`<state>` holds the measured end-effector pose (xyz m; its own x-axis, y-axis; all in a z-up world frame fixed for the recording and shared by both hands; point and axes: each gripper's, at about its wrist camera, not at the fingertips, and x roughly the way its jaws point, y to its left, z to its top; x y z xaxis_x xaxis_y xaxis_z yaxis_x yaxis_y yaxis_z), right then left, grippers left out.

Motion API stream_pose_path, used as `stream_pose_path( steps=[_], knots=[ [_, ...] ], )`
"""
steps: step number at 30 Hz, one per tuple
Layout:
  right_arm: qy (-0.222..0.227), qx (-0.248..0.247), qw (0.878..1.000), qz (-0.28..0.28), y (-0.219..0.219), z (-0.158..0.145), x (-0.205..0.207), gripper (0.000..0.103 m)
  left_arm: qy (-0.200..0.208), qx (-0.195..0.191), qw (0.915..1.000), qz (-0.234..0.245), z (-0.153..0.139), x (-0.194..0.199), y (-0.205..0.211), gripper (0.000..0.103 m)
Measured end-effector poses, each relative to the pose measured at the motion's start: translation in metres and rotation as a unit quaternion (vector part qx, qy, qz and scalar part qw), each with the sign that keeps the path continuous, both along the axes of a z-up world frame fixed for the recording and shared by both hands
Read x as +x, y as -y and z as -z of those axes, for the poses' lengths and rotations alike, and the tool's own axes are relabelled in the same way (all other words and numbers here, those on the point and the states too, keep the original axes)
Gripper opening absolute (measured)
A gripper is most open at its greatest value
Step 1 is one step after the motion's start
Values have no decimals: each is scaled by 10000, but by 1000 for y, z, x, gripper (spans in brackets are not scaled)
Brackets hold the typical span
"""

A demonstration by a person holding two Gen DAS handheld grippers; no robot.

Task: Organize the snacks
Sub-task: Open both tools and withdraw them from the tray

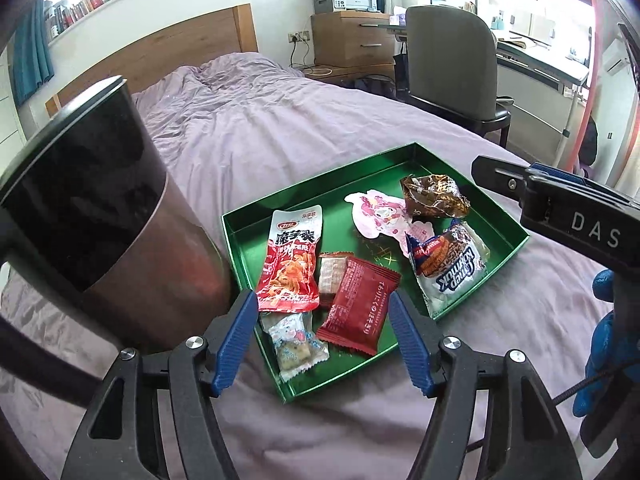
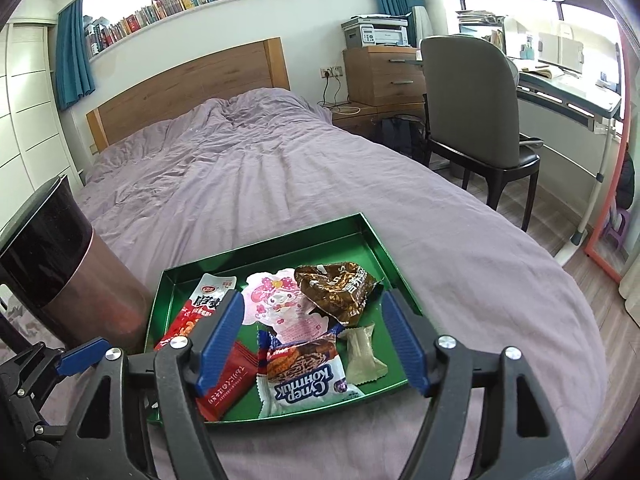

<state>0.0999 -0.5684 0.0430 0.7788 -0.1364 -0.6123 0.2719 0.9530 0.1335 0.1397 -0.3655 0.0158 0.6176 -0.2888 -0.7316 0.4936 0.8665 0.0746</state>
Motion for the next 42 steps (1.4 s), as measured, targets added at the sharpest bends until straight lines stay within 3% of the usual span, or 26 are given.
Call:
stream_pose_path(
  steps=[3, 6, 18, 34, 37, 42],
  knots=[
    [-8, -12, 10000, -68, -14, -7, -13, 103, 74, -71, 9999, -43, -10, -15, -17, 75],
    [-11, -48, 9998, -186, -32, -15, -25, 103, 159, -96, 9998, -105, -18, -29, -36, 77],
    [17, -91, 9970, -770, -121, -41, -68, 103, 277, -159, 9967, -742, -35, -65, -141, 79],
    [-35, -173, 9858, -1670, -246, -61, -91, 103, 440, -55, 9871, -1536, -45, -93, -266, 79],
    [-20, -171, 9841, -1767, -261, -65, -96, 103, 620, 86, 9846, -1635, -49, -102, -279, 84],
    [15, -219, 9813, -1910, -284, -73, -103, 103, 770, -78, 9830, -1664, -59, -117, -301, 95]
  ],
)
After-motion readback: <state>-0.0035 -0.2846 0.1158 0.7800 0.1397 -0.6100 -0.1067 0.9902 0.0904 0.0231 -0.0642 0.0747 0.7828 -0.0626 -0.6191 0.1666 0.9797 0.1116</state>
